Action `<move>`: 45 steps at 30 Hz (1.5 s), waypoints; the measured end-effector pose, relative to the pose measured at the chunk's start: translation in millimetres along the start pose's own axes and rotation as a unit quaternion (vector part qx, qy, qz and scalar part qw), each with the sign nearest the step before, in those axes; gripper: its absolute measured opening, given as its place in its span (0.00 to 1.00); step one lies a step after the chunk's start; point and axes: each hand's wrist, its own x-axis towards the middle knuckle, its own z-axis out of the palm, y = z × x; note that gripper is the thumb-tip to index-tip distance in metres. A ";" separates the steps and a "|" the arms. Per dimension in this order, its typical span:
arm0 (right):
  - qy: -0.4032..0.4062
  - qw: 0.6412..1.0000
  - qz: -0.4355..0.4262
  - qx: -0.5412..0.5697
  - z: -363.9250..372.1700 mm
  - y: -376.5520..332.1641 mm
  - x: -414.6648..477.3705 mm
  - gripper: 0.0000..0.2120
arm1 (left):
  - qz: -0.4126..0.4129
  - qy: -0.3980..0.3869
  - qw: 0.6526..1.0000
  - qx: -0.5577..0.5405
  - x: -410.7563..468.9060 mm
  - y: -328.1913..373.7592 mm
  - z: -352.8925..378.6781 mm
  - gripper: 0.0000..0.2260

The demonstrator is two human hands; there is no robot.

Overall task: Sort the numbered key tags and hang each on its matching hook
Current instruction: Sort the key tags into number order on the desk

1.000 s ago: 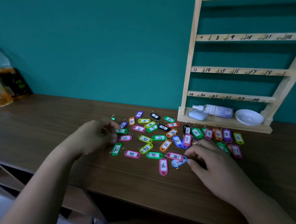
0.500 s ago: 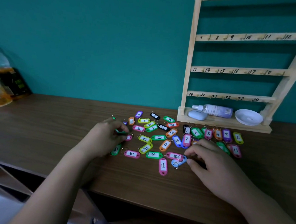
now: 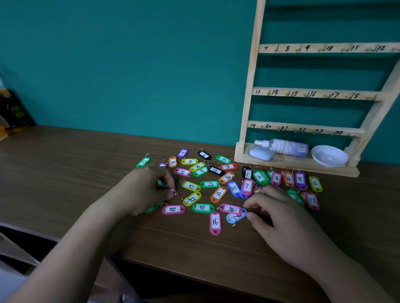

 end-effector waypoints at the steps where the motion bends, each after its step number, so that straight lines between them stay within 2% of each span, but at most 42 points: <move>1: 0.000 1.000 0.000 -0.001 -0.3 0.1 0.2 0.06 | 0.000 0.006 1.000 0.003 0.0 0.2 0.5 0.07; 11: -0.006 1.000 0.003 -0.002 -1.6 -1.9 -0.1 0.07 | 0.025 0.091 0.989 -0.112 -3.0 9.6 5.7 0.07; 18: 0.014 1.000 0.000 0.027 -2.6 -5.2 -2.2 0.08 | 0.052 0.041 0.973 -0.223 -11.5 46.6 24.6 0.06; 21: 0.029 0.998 -0.009 0.051 -4.2 -7.8 -3.3 0.07 | 0.074 0.033 0.970 -0.229 -16.8 64.1 36.2 0.05; 26: 0.036 0.993 -0.021 0.107 -6.2 -12.0 -5.0 0.13 | 0.115 0.031 0.963 -0.242 -27.6 91.2 51.9 0.05; 34: 0.068 0.989 -0.011 0.129 -9.5 -15.9 -3.7 0.08 | 0.121 0.008 0.948 -0.294 -31.4 106.3 58.3 0.04; 37: 0.097 0.987 0.002 0.126 -9.7 -14.2 -3.7 0.07 | 0.107 0.022 0.956 -0.272 -24.7 100.1 57.4 0.05; 41: 0.105 0.987 0.019 0.117 -8.5 -11.5 -5.2 0.10 | 0.079 0.103 0.979 -0.157 -8.6 86.6 59.1 0.05; 45: 0.097 0.990 0.013 0.099 -7.4 -10.0 -4.8 0.09 | 0.037 0.098 0.992 -0.065 2.0 82.4 63.0 0.04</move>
